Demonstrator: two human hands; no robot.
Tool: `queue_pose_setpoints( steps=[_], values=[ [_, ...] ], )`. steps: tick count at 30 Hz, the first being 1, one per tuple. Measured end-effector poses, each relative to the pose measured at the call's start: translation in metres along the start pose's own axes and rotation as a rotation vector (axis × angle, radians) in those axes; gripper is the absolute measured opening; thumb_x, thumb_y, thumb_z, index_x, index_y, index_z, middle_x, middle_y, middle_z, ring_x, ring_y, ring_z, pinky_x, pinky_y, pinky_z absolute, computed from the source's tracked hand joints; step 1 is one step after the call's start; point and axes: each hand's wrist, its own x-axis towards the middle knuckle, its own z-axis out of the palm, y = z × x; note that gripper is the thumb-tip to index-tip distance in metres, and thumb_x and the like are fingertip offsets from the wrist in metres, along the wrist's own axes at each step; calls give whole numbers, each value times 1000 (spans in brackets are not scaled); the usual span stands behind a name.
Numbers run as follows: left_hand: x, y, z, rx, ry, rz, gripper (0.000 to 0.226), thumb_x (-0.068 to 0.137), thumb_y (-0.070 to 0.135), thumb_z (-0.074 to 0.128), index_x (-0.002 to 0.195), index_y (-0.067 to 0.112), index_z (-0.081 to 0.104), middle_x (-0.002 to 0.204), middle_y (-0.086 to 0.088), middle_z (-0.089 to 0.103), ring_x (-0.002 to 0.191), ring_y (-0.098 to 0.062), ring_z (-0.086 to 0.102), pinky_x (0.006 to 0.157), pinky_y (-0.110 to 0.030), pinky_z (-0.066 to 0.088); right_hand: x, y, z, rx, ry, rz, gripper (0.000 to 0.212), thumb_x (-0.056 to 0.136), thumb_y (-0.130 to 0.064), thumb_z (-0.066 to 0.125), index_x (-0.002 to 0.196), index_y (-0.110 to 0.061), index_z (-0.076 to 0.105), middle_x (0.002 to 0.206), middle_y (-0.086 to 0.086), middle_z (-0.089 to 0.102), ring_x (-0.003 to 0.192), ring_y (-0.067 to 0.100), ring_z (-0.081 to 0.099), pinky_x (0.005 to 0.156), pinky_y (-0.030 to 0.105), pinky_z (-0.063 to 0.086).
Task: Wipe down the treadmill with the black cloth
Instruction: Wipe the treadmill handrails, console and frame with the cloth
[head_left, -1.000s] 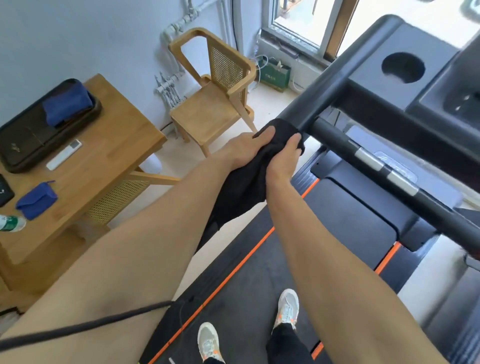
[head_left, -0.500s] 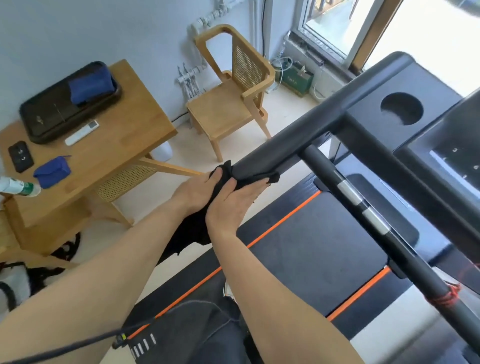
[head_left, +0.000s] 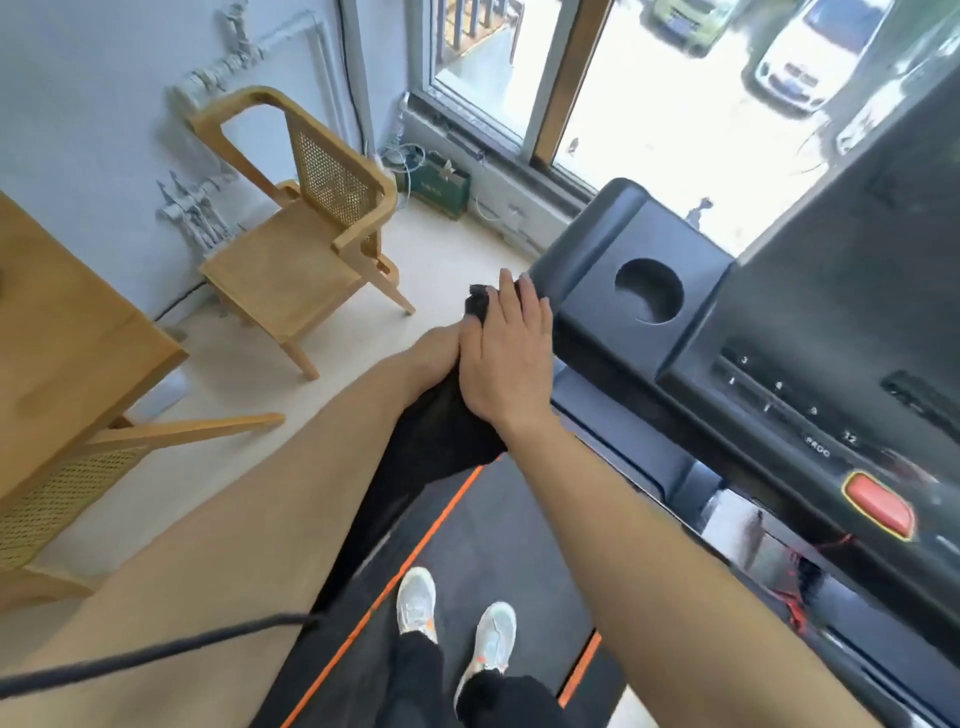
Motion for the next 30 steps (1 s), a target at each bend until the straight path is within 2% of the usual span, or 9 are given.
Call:
queue_pose_setpoints(
  steps=[6,10,12,17,20,22,24,26,30],
  values=[
    [58,45,23,99,-31,110,57,106,51,30,135,10,58,124,-5,59,108,-18,53,94,-28,39,93,62,-27,-106,-82,169,64,102,-42,20,157,-9,23,168,7,8,154,24,0,125,41,4],
    [42,21,18,152,-41,121,51,101,58,31,145,38,46,141,1,57,126,-21,53,113,-42,36,39,54,-27,-102,-48,182,74,101,-51,21,158,-4,14,167,16,6,154,31,6,125,43,8],
    [37,17,18,185,-13,148,45,103,54,32,147,45,40,141,7,54,129,-20,50,112,-38,35,16,56,-27,-97,-75,160,77,100,-53,21,158,-4,12,167,16,5,154,29,5,125,40,5],
    [81,67,39,280,7,117,53,103,56,23,150,37,37,145,-5,52,133,-28,48,109,-37,36,100,102,-46,-88,-122,192,78,102,-53,21,158,-4,-1,167,14,-7,154,26,-5,125,39,0],
    [133,112,60,333,-1,158,59,102,57,20,151,31,38,149,-9,49,136,-31,45,112,-38,33,162,141,-53,-121,-94,245,69,102,-51,23,151,-4,29,158,17,32,147,31,28,120,43,21],
    [167,144,75,366,22,182,56,106,50,20,151,23,41,151,-11,47,137,-31,43,107,-32,31,193,155,-58,-154,-119,254,53,102,-45,24,126,-10,55,129,15,60,119,37,56,89,46,42],
    [192,177,87,426,16,228,50,108,41,26,145,15,48,149,-12,49,134,-29,45,106,-30,33,220,164,-67,-126,-221,269,44,102,-31,24,118,-13,61,122,14,64,110,39,60,75,43,38],
    [212,198,94,576,-43,285,35,108,25,36,129,10,59,140,-13,57,121,-24,52,95,-28,37,236,171,-76,-11,-337,345,44,101,-20,25,125,-11,60,131,16,60,118,39,56,84,43,41],
    [230,208,96,682,-50,294,30,103,24,40,105,6,63,116,-12,66,102,-25,57,77,-31,37,222,179,-88,83,-332,480,51,103,-32,19,124,-11,61,129,17,62,115,38,57,85,44,38]
  ],
)
